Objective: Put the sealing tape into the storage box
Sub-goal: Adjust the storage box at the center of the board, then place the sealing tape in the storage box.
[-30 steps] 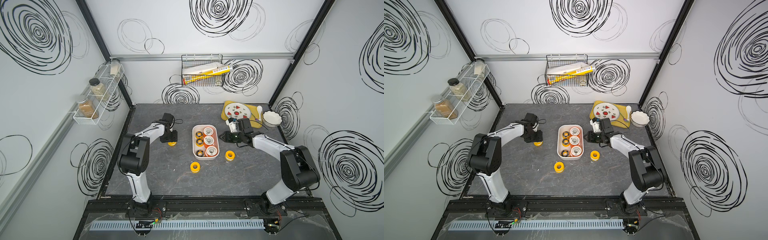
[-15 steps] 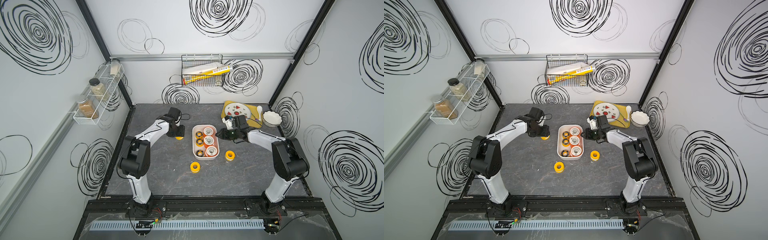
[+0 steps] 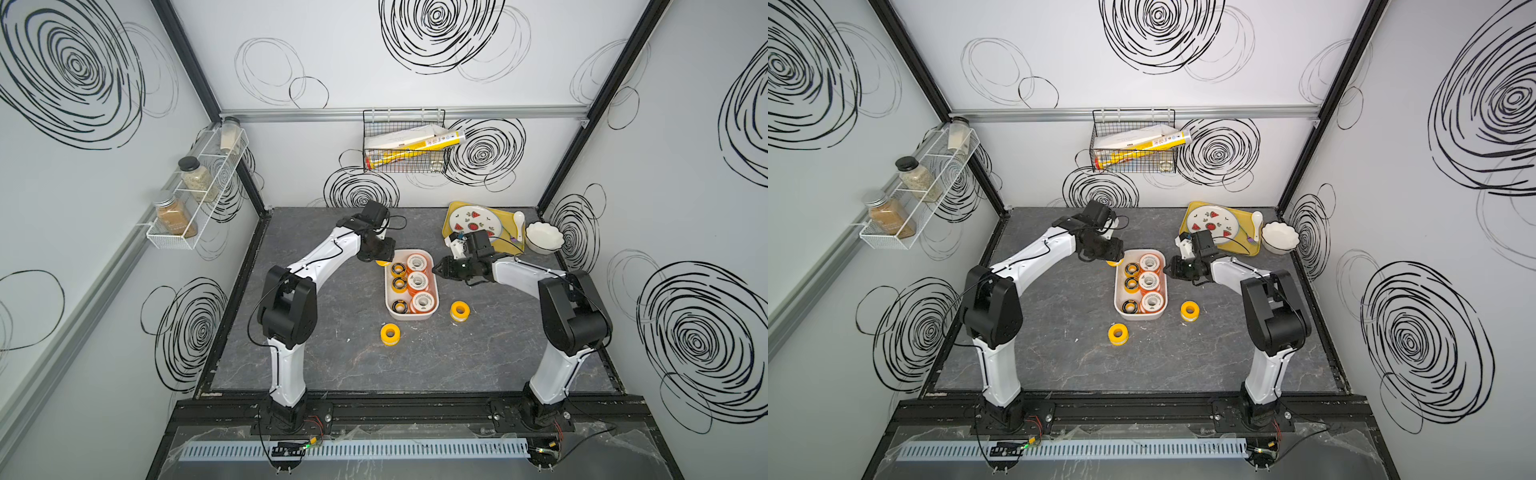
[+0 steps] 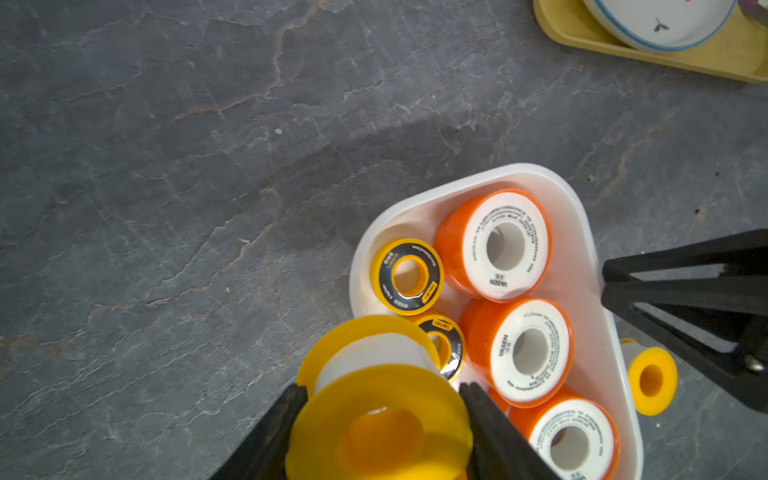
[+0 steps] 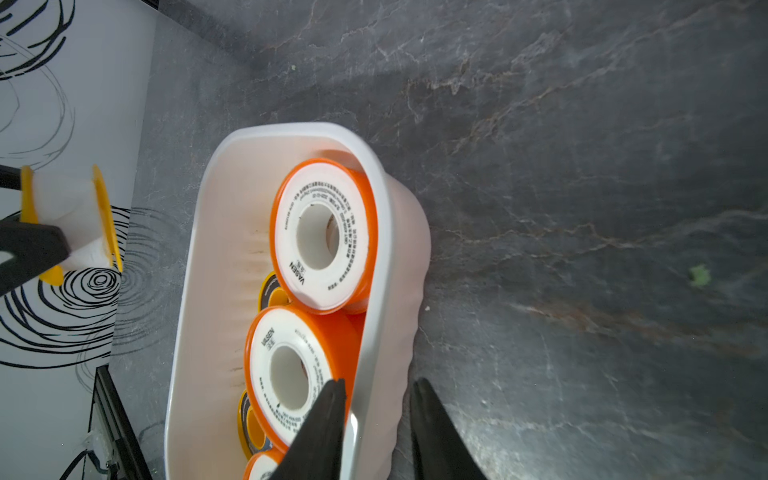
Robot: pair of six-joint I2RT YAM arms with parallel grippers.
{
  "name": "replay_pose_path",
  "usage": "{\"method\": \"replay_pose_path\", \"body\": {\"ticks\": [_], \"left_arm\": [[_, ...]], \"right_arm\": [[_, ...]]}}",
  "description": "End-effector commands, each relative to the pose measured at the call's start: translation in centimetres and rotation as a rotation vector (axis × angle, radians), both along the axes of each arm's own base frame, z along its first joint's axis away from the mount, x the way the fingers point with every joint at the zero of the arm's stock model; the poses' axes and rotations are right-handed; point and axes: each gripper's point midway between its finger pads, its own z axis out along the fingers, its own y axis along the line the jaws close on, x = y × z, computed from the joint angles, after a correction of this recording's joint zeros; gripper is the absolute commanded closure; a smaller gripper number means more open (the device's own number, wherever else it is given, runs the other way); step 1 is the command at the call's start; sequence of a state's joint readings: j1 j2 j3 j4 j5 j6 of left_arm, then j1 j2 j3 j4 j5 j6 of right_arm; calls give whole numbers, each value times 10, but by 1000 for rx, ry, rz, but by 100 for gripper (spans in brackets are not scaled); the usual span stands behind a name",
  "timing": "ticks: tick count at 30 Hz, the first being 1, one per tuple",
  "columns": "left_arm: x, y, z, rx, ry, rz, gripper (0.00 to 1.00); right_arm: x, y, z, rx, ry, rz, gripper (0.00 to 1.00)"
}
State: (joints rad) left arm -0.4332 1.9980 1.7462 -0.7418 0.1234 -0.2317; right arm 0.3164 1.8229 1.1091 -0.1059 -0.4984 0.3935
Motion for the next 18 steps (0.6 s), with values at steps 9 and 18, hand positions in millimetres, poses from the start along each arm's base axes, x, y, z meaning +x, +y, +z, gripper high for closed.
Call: {"method": "replay_pose_path", "body": {"ticks": [9,18], "left_arm": [[9,-31,-15,28,39,-69,38],[13,-36,-28,43,63,-83,38]], "right_arm": [[0,6,1,23,18,19,77],[-2,12,1,45,26,34,80]]}}
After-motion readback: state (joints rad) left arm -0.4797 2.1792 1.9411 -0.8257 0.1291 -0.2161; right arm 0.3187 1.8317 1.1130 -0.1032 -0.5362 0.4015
